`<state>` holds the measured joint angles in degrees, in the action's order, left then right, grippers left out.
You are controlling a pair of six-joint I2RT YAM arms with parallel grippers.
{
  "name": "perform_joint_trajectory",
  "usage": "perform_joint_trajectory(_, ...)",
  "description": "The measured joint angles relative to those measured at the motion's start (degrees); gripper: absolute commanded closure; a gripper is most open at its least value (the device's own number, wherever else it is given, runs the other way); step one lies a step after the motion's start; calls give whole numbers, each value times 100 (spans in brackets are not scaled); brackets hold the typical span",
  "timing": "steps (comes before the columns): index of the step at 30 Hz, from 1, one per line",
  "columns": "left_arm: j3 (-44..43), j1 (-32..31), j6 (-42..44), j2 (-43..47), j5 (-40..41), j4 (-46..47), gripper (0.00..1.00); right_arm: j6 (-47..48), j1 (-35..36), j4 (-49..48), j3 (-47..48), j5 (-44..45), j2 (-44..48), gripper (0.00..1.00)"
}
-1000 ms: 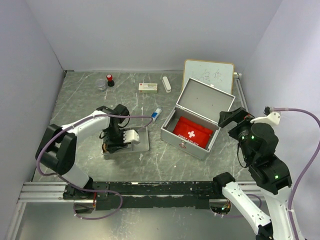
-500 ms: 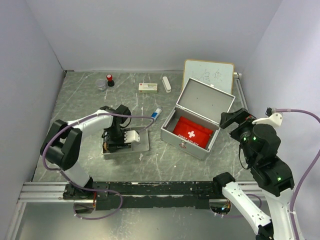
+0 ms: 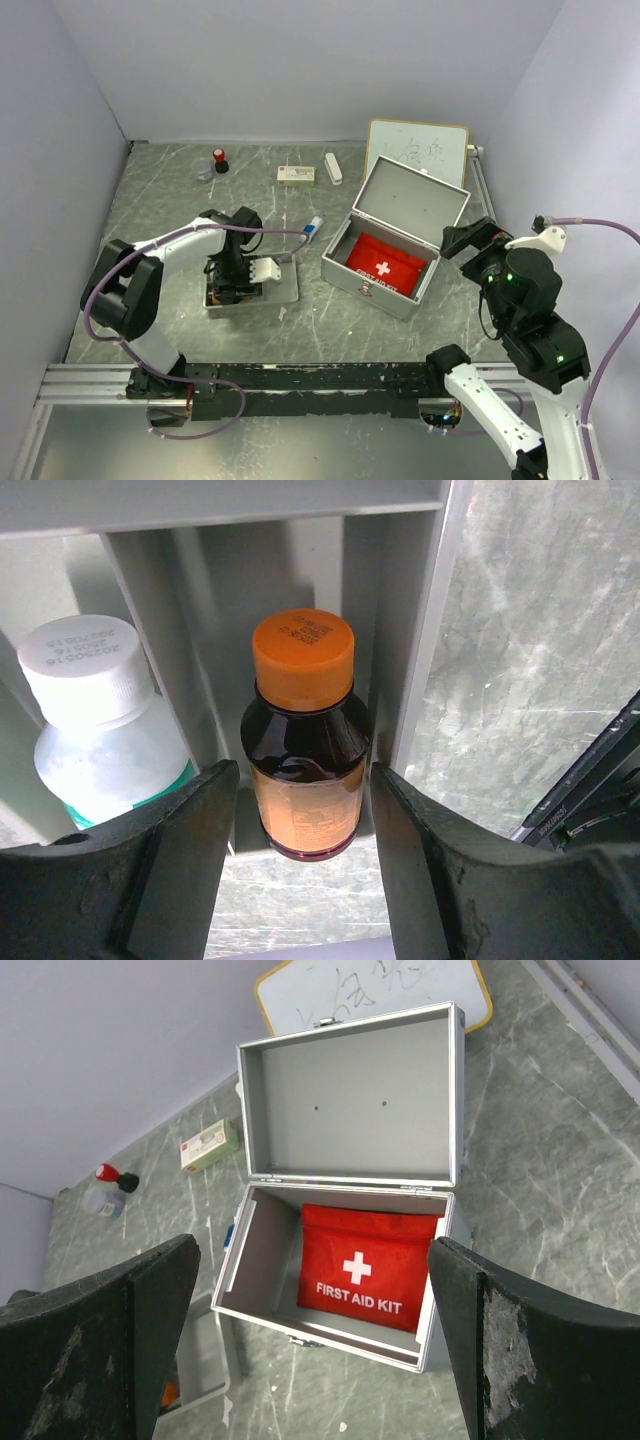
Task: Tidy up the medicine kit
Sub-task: Place the pill bottle in the medicine box compartment, then pick up the pill bottle at the center of the board.
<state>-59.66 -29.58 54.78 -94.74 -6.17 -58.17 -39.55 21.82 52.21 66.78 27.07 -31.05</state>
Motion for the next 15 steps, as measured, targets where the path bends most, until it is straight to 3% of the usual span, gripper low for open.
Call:
perform_joint_trajectory(7, -656, -9, -321, -2, -181, -216, 31, 251, 0, 11, 444, -127, -391, 0)
perform_joint_trajectory(11, -1403, 4, -879, 210, -450, -98, 30, 516, 0, -68, 1043, -457, -1423, 0)
perform_joint_trajectory(15, -1934, 179, -1757, 820, -774, 251, 29, 675, 2, -175, 2006, -820, -3084, 0)
